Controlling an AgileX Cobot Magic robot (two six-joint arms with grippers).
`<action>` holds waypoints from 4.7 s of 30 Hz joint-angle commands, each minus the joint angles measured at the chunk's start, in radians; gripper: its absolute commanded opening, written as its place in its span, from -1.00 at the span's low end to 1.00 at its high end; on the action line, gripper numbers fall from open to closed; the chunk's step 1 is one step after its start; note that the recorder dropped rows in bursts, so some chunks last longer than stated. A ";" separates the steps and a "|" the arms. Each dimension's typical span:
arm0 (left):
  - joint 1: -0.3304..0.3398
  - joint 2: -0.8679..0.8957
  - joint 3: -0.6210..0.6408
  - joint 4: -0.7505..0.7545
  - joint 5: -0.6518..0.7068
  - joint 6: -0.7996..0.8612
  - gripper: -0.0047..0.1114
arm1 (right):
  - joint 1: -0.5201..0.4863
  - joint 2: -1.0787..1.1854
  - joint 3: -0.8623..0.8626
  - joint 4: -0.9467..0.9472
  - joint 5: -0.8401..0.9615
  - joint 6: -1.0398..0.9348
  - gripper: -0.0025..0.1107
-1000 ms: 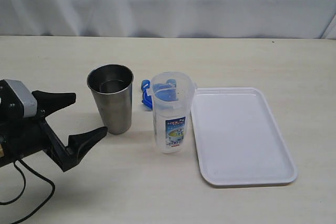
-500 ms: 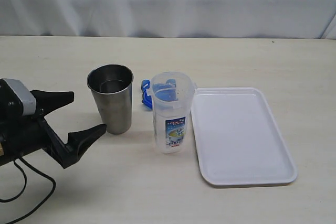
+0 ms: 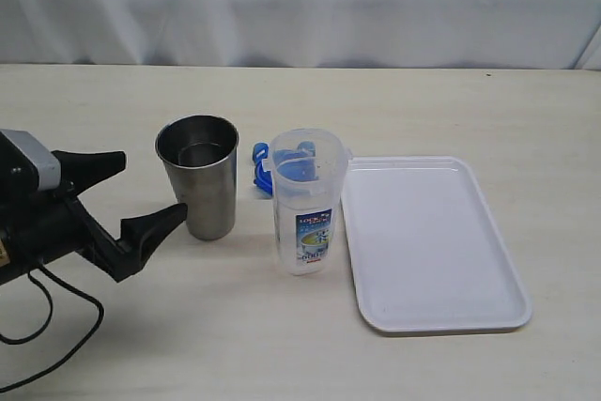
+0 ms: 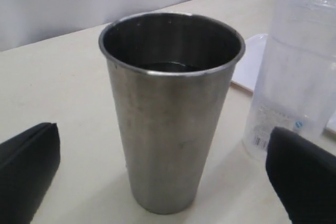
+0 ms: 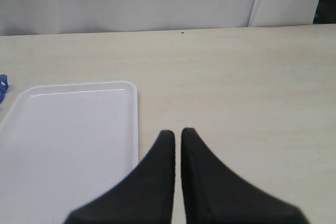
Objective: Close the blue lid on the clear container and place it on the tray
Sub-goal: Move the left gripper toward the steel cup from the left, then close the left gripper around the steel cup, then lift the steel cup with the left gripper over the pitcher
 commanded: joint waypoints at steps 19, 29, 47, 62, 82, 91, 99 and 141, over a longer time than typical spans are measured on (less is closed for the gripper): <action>-0.118 0.266 -0.174 -0.082 -0.013 0.017 0.89 | -0.003 -0.005 0.001 -0.001 -0.013 0.000 -0.88; -0.118 0.302 -0.274 -0.021 -0.013 -0.007 0.89 | -0.003 -0.005 0.001 -0.001 -0.013 0.000 -0.88; -0.118 0.302 -0.373 -0.006 -0.013 -0.017 0.89 | -0.003 -0.005 0.001 -0.001 -0.013 0.000 -0.88; -0.158 0.302 -0.382 -0.065 -0.013 -0.056 0.89 | -0.003 -0.005 0.001 -0.001 -0.013 0.000 -0.88; -0.158 0.302 -0.382 -0.090 -0.013 -0.056 0.49 | -0.003 -0.005 0.001 -0.001 -0.013 0.000 -0.88; -0.158 0.302 -0.382 -0.076 -0.013 -0.056 -0.73 | -0.003 -0.005 0.001 -0.001 -0.013 0.000 -0.88; -0.158 0.302 -0.382 -0.060 -0.013 -0.056 -0.92 | -0.003 -0.005 0.001 -0.001 -0.013 0.000 -0.88; -0.286 -0.017 -0.671 -0.027 0.421 -0.322 -0.92 | -0.003 -0.005 0.001 -0.001 -0.013 0.000 -0.88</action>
